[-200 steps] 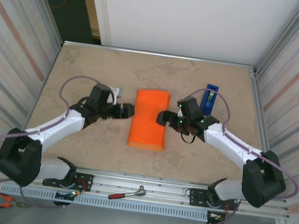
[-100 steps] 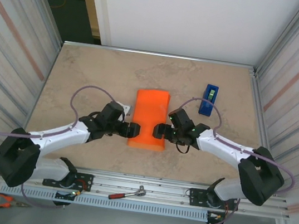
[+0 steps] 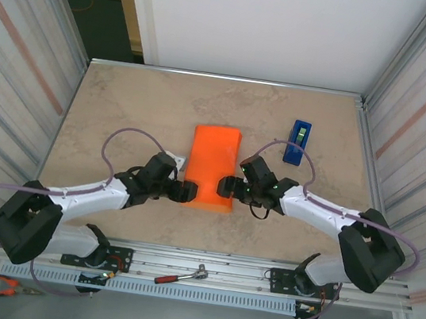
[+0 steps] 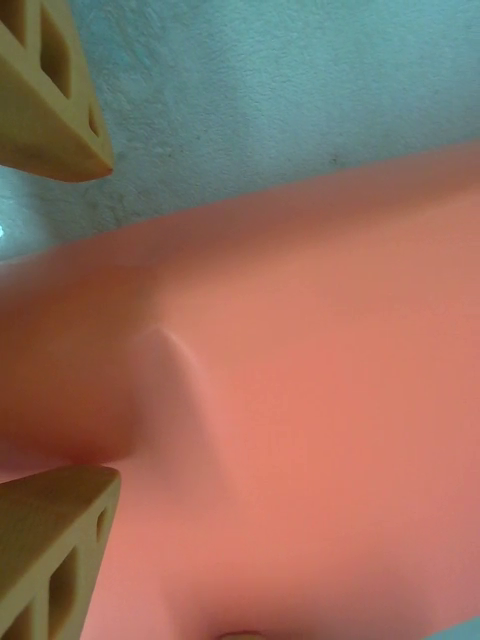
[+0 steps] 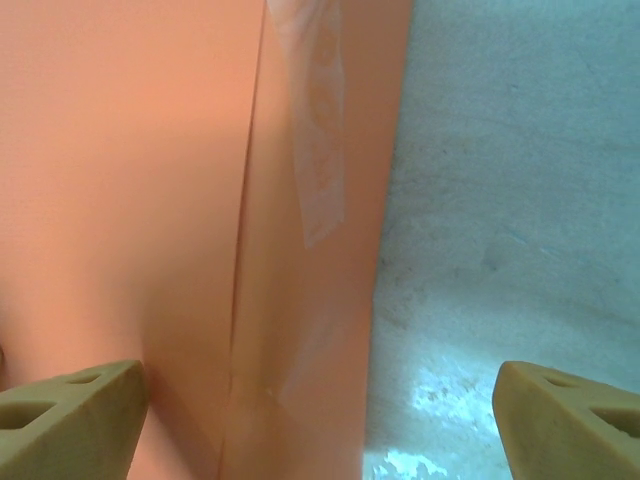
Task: Wrap the gift box in paper
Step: Fold the third fold of the wrapping paper on the gift box.
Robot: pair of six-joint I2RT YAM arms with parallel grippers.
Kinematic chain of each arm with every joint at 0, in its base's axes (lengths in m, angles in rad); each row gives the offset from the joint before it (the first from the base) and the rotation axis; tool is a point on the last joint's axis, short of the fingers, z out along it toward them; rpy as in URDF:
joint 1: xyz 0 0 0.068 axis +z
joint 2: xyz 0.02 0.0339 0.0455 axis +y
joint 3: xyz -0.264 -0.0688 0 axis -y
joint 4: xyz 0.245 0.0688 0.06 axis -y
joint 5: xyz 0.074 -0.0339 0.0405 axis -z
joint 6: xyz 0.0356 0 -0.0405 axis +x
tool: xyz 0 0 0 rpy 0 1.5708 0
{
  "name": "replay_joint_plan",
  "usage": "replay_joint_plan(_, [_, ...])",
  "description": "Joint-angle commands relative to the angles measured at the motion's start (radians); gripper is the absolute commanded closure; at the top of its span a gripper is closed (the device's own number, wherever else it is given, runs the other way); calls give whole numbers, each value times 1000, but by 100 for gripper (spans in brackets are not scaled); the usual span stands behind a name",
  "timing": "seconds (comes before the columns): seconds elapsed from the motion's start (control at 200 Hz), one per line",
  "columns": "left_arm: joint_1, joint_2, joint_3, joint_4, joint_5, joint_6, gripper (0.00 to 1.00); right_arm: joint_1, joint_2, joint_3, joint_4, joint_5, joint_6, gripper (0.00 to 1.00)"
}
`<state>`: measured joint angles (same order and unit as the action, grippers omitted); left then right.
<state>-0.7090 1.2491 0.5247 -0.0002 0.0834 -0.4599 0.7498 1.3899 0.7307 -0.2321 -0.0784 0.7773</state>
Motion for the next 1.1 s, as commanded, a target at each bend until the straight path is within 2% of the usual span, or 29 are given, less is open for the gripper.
replay_joint_plan(0.0, [-6,-12,3,10,-25,31,25,17,-49,-8,-31,6,2,11])
replay_joint_plan(0.16, [-7,28,8,35,-31,23,26,25,-1,-4,-3,-2,9,13])
replay_joint_plan(0.441, [-37,102,22,89,-120,15,28,24,117,5,46,78,27,30])
replay_joint_plan(0.626, [-41,122,25,113,-134,20,30,23,119,18,35,75,20,34])
replay_joint_plan(0.962, [-58,177,29,165,-153,20,43,23,126,59,22,58,7,37])
replay_joint_plan(1.092, [-73,207,41,170,-174,24,47,24,152,71,24,62,10,42])
